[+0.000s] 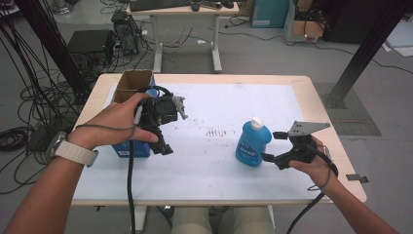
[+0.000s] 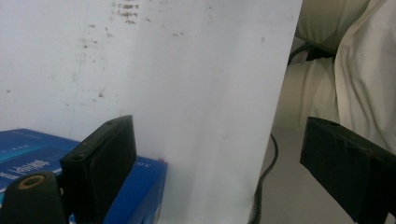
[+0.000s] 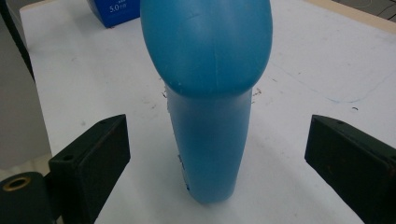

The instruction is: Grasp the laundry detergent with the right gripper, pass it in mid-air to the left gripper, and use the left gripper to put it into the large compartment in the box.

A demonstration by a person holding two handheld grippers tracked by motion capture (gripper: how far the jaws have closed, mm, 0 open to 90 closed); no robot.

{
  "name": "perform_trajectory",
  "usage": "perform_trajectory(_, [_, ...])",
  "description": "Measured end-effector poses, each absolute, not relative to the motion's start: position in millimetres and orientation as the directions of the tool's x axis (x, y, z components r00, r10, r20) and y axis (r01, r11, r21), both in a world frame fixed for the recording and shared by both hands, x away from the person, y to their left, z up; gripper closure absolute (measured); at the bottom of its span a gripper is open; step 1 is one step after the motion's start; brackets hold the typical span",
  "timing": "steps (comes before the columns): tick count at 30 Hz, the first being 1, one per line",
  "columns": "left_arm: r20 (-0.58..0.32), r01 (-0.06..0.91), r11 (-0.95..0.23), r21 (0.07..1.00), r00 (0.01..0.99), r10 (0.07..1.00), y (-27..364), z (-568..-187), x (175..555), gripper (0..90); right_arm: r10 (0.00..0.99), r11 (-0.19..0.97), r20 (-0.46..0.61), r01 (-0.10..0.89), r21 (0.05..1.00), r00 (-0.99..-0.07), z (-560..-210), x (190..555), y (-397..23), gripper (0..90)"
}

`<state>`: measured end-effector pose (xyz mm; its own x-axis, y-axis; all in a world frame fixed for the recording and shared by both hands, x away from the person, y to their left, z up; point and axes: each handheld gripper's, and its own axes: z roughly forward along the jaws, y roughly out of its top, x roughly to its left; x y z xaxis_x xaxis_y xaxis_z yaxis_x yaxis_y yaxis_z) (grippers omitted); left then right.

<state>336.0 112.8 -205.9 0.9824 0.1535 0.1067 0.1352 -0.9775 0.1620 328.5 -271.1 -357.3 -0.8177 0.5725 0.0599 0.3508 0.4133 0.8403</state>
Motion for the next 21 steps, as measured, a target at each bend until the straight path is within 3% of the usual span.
perform_trajectory(21, [0.104, 0.138, -0.977, 0.165, 0.982, 0.156, 113.5, -206.5, 336.8, 11.1, 0.57, 0.415, 0.06, 0.35, 0.84, -0.82, -358.0, 328.5, -270.0, 7.1])
